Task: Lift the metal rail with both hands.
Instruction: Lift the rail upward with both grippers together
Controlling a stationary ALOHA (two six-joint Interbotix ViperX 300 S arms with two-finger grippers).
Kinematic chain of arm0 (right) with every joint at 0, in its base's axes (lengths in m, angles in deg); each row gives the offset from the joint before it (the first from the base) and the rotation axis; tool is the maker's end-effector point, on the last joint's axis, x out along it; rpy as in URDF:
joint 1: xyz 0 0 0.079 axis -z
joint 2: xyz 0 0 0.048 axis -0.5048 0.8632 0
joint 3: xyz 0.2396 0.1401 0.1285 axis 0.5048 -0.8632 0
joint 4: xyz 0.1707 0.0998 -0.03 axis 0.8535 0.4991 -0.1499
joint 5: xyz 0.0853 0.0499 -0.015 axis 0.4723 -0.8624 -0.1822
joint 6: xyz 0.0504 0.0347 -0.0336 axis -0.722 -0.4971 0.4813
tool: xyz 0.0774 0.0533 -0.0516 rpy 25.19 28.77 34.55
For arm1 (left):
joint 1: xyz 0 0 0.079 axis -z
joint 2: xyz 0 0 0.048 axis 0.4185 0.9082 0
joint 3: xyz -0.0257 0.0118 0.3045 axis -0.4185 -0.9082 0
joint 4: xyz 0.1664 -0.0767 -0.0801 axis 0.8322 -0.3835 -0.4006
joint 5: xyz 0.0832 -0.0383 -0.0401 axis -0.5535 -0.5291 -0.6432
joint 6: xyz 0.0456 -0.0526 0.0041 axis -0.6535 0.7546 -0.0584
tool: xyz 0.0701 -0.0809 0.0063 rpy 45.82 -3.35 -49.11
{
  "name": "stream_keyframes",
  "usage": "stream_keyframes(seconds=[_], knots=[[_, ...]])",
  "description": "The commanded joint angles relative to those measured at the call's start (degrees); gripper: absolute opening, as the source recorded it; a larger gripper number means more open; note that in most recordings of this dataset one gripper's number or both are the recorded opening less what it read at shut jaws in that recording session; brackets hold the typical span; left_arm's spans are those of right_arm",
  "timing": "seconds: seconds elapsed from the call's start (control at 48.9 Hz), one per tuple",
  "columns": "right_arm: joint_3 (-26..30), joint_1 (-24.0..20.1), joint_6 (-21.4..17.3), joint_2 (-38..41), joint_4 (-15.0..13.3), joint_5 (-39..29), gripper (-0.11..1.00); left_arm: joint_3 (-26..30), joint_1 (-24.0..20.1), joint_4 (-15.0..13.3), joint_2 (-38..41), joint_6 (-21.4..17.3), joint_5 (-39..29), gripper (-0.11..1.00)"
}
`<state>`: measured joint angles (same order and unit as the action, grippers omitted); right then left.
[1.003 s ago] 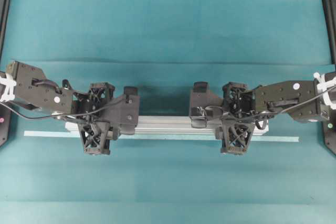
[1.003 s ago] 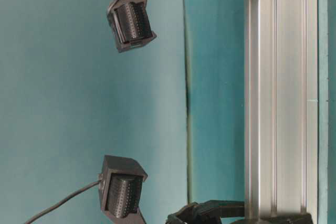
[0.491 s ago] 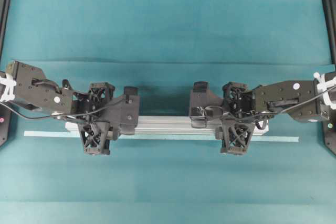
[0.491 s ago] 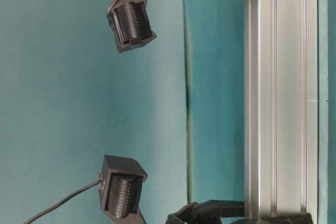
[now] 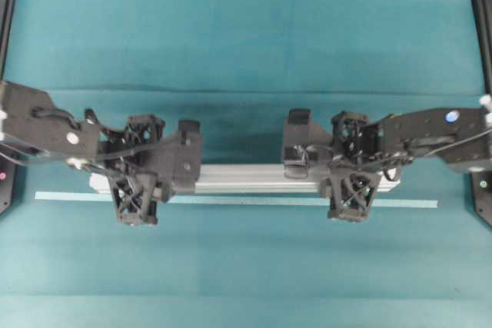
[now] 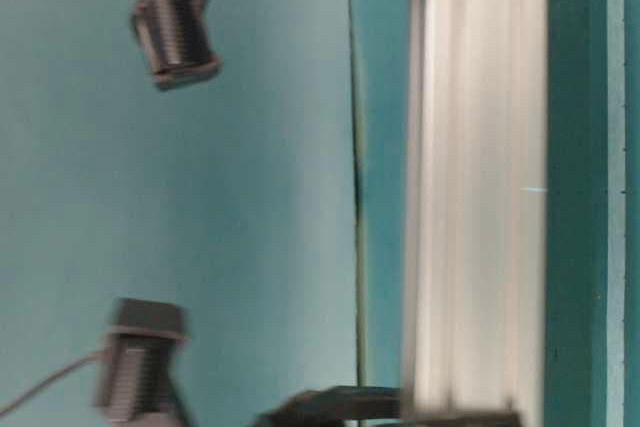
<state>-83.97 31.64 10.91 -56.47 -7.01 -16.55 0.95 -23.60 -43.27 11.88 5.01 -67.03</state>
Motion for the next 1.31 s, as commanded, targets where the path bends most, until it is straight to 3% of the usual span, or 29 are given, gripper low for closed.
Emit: stream_keyframes(seconds=[0.0, 0.286, 0.512, 0.696, 1.289], knots=[[1.49, 0.44, -0.88, -1.93, 0.44, -2.37, 0.39, 2.46, -0.09, 0.18, -3.52, -0.18, -3.60, 0.36], [7.03, 0.97, -0.88, -6.24, 1.14, -11.69, 0.39, 5.27, -0.18, 0.18, -7.56, -0.09, -11.16, 0.36], [12.66, 1.41, -0.97, -7.82, 4.83, -19.69, 0.39, 10.55, -0.53, 0.18, -9.32, -0.44, -18.28, 0.36], [17.84, 1.41, -0.97, -8.70, 5.80, -26.28, 0.39, 13.97, -0.88, 0.18, -10.46, -0.44, -22.76, 0.36], [34.28, 1.76, -2.55, -10.72, 5.89, -42.19, 0.39, 29.00, -1.76, 0.18, -12.83, -0.44, -40.43, 0.36]])
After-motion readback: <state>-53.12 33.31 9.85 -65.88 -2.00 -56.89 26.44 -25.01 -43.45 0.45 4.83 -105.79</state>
